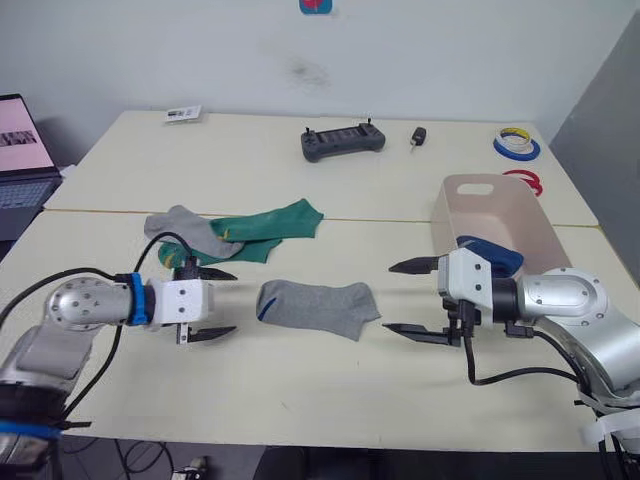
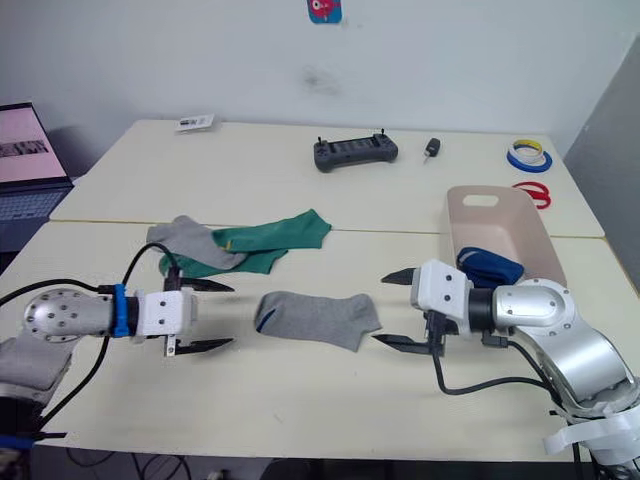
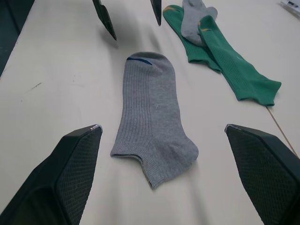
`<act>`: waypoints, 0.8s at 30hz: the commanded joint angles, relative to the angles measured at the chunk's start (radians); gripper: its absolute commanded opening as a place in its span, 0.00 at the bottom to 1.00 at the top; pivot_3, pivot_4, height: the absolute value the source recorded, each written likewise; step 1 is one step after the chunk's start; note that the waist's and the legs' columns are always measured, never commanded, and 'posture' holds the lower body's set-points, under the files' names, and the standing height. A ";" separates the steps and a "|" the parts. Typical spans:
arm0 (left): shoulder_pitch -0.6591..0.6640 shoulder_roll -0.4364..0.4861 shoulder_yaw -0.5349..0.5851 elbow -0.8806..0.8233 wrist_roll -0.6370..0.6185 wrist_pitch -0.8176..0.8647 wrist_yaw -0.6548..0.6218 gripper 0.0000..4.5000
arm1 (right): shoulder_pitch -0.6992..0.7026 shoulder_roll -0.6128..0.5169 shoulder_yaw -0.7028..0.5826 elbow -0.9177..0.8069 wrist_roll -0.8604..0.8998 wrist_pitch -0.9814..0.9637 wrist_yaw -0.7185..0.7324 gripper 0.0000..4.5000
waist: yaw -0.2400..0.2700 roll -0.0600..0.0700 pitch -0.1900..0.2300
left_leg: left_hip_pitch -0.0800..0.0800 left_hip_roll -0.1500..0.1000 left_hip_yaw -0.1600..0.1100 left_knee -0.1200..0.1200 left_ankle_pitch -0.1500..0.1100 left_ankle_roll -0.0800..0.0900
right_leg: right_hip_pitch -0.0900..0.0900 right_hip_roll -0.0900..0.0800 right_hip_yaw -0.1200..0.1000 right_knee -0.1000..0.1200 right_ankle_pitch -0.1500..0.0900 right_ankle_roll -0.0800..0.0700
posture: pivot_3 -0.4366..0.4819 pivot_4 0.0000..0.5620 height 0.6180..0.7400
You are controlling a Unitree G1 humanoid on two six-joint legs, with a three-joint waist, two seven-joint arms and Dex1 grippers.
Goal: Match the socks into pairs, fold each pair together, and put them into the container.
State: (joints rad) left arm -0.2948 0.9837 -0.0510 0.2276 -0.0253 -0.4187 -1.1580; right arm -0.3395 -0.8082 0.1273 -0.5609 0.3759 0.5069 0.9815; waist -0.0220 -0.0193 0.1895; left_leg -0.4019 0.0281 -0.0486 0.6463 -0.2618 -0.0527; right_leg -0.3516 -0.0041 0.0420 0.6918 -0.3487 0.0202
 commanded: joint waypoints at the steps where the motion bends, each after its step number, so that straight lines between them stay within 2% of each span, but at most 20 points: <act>1: -0.102 -0.041 -0.052 0.124 0.082 -0.180 0.036 1.00 | -0.003 -0.011 -0.024 -0.038 0.013 -0.004 0.002 1.00 | -0.004 0.000 0.000 | -0.001 0.000 0.000 0.000 0.000 0.000 | 0.000 0.000 0.000 0.000 0.000 0.000 | 0.48 0.27 1.00; 2: -0.121 -0.051 -0.068 0.147 0.087 -0.207 0.029 1.00 | -0.002 -0.012 -0.025 -0.041 0.014 -0.002 0.001 1.00 | -0.005 0.000 0.000 | 0.000 0.000 0.000 0.000 0.000 0.000 | 0.000 0.000 0.000 0.000 0.000 0.000 | 0.48 0.27 1.00; 5: -0.154 -0.081 -0.104 0.179 0.090 -0.270 0.020 0.86 | 0.005 -0.015 -0.032 -0.051 0.019 0.004 -0.003 1.00 | -0.006 0.000 0.000 | 0.000 0.000 0.001 0.000 0.000 0.000 | 0.000 0.000 0.000 0.000 0.000 0.000 | 0.48 0.27 1.00; 13: -0.153 -0.092 -0.138 0.173 0.051 -0.309 -0.025 0.31 | 0.006 -0.012 -0.024 -0.051 0.009 0.007 -0.009 1.00 | -0.009 0.000 0.000 | 0.001 0.001 0.000 0.001 0.000 0.000 | -0.001 0.000 0.000 0.005 0.000 0.000 | 0.48 0.27 1.00; 17: -0.127 -0.080 -0.112 0.134 -0.011 -0.261 -0.046 0.04 | -0.008 0.006 0.049 -0.021 -0.068 -0.064 -0.007 1.00 | -0.009 0.000 0.000 | 0.001 0.000 0.000 0.002 0.001 0.001 | 0.000 0.001 0.000 0.006 0.000 0.000 | 0.48 0.27 1.00; 21: -0.070 -0.067 -0.087 0.062 -0.086 -0.168 -0.058 0.01 | -0.035 0.053 0.202 0.055 -0.206 -0.223 0.026 1.00 | -0.013 0.000 0.000 | 0.002 0.001 0.000 0.001 0.001 0.002 | -0.001 0.001 0.000 0.006 0.000 0.000 | 0.48 0.27 1.00; 24: -0.042 -0.063 -0.081 0.025 -0.094 -0.140 -0.054 0.01 | -0.060 0.110 0.279 0.135 -0.267 -0.293 0.036 1.00 | -0.011 0.000 0.000 | 0.002 0.001 -0.001 0.001 0.001 0.002 | -0.001 0.001 -0.001 0.007 0.000 0.000 | 0.48 0.27 1.00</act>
State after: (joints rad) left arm -0.3449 0.9033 -0.1622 0.2960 -0.0905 -0.5769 -1.2133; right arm -0.3814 -0.7103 0.3842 -0.4432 0.1384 0.2686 1.0049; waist -0.0332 -0.0197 0.1893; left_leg -0.4001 0.0292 -0.0494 0.6478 -0.2605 -0.0508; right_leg -0.3523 -0.0026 0.0413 0.6984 -0.3487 0.0202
